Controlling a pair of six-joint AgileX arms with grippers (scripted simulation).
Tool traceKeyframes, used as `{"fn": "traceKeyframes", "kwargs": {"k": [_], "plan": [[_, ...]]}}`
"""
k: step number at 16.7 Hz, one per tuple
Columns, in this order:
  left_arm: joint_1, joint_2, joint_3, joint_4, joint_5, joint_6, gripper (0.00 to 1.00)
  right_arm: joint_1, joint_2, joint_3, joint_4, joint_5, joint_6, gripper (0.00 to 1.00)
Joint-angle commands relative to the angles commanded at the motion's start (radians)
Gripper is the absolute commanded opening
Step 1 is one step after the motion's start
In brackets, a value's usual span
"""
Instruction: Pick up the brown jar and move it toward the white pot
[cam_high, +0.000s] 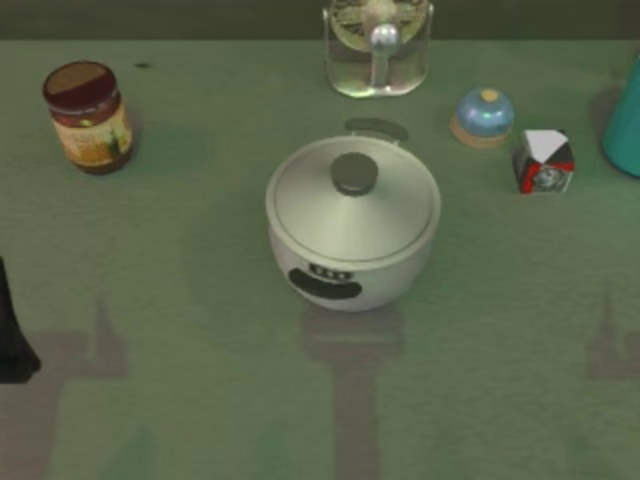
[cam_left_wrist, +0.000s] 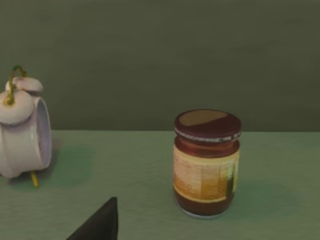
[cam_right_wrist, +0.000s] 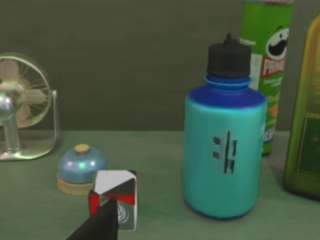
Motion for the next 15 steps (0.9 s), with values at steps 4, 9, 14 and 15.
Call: {"fn": "traceKeyframes", "kwargs": {"k": [4,9,14,15], "plan": [[-0.003,0.025,0.023,-0.015,0.004,0.002,1.0,0.0,0.0,0.0,0.0,0.0,0.0,1.0],[-0.016,0.242,0.235,-0.143,0.025,0.02,1.0,0.0,0.0,0.0,0.0,0.0,0.0,1.0],[-0.026,0.626,0.631,-0.363,0.046,0.05,1.0,0.0,0.0,0.0,0.0,0.0,0.0,1.0],[-0.027,0.717,0.725,-0.414,0.05,0.057,1.0,0.0,0.0,0.0,0.0,0.0,0.0,1.0]]}}
